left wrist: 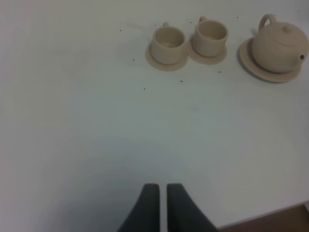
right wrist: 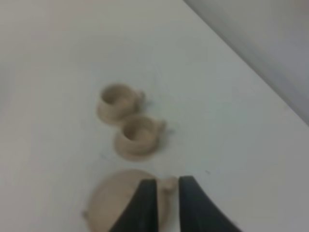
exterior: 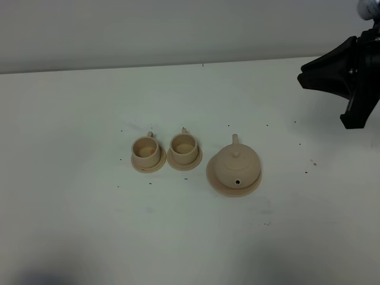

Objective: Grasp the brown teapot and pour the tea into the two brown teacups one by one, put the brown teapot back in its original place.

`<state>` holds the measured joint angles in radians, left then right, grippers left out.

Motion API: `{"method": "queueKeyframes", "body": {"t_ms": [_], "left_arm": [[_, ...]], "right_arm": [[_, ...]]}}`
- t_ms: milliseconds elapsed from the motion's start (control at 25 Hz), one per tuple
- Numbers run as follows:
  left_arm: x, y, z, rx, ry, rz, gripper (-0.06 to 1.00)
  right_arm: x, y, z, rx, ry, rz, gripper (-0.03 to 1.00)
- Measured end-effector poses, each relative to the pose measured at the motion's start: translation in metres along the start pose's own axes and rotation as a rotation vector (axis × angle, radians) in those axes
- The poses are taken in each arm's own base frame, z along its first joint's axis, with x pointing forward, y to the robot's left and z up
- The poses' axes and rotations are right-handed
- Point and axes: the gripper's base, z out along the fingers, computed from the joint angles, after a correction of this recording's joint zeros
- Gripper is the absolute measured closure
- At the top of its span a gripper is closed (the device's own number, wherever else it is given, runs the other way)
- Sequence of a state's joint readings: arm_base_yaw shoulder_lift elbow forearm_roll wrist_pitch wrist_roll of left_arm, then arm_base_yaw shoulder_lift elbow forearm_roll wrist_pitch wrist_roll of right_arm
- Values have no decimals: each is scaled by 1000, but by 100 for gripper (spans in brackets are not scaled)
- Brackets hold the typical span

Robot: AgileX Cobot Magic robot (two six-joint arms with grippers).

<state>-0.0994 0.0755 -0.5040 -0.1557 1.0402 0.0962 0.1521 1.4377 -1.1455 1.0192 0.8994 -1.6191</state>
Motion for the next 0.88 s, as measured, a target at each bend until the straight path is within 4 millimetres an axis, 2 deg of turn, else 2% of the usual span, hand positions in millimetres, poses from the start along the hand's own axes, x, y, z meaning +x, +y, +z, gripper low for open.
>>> {"method": "queueKeyframes", "body": {"t_ms": [160,280,400,480,640,800,880], "left_arm": [[0,0,0,0,0,0,89],[0,0,0,0,0,0,89],[0,0,0,0,0,0,89],[0,0,0,0,0,0,88],[0,0,0,0,0,0,88],[0,0,0,0,0,0,88],[0,0,0,0,0,0,88]], "right_arm": [[22,-50,19,276,182,-147,84],[30,-84,21,577,237,-221,83],[35,-101,29,632,295,-347,83],[41,-104,41,549,331,-437,83],[57,-92,76,150,328,-581,83],[55,-72,100,-236,357,-749,83],[45,-60,107,-362,397,-857,83]]}}
